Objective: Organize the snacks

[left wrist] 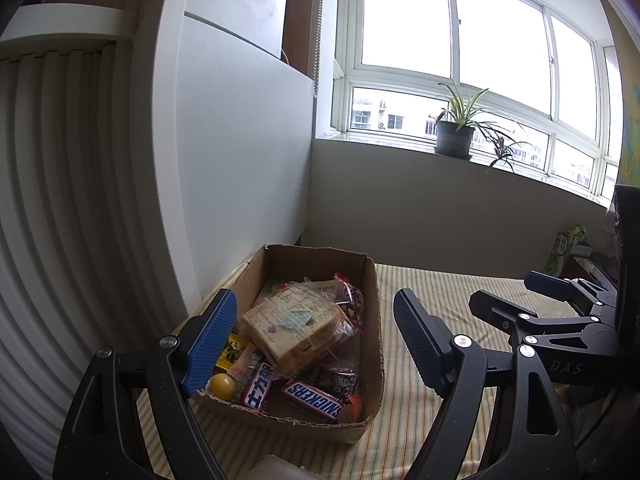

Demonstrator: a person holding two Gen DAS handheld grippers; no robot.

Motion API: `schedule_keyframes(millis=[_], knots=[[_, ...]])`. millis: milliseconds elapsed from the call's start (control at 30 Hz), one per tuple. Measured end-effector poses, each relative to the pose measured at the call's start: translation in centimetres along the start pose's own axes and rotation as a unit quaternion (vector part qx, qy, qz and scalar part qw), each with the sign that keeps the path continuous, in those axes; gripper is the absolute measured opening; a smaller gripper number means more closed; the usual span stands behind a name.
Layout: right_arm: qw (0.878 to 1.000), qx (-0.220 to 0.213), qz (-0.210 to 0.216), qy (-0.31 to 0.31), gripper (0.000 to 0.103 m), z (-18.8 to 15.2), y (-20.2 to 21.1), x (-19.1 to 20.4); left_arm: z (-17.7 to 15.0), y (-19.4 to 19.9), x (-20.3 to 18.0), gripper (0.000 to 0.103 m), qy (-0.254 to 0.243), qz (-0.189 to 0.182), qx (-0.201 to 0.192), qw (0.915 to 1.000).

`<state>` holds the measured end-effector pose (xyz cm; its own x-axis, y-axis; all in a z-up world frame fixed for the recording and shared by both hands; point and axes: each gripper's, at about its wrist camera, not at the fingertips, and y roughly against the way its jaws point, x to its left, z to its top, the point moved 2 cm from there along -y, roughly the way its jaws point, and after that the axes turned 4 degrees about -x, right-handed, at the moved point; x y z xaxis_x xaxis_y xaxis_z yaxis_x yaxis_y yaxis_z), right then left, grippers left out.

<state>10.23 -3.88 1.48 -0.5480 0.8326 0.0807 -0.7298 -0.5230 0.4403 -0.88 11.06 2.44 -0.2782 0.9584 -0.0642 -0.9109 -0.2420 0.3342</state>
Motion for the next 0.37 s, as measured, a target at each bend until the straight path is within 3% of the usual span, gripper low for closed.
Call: schedule_keyframes(millis=[233,367], knots=[[1.0,0.004,0.001,0.002,0.102,-0.05,-0.06,-0.32,-0.45,-0.97,0.0,0.081,-0.006,0.003,0.016,0.9999],[1.0,0.006,0.001,0.002,0.102,-0.06,-0.16,-0.46,-0.34,-0.6,0.01,0.081,-0.007,0.006,0.003,0.9999]])
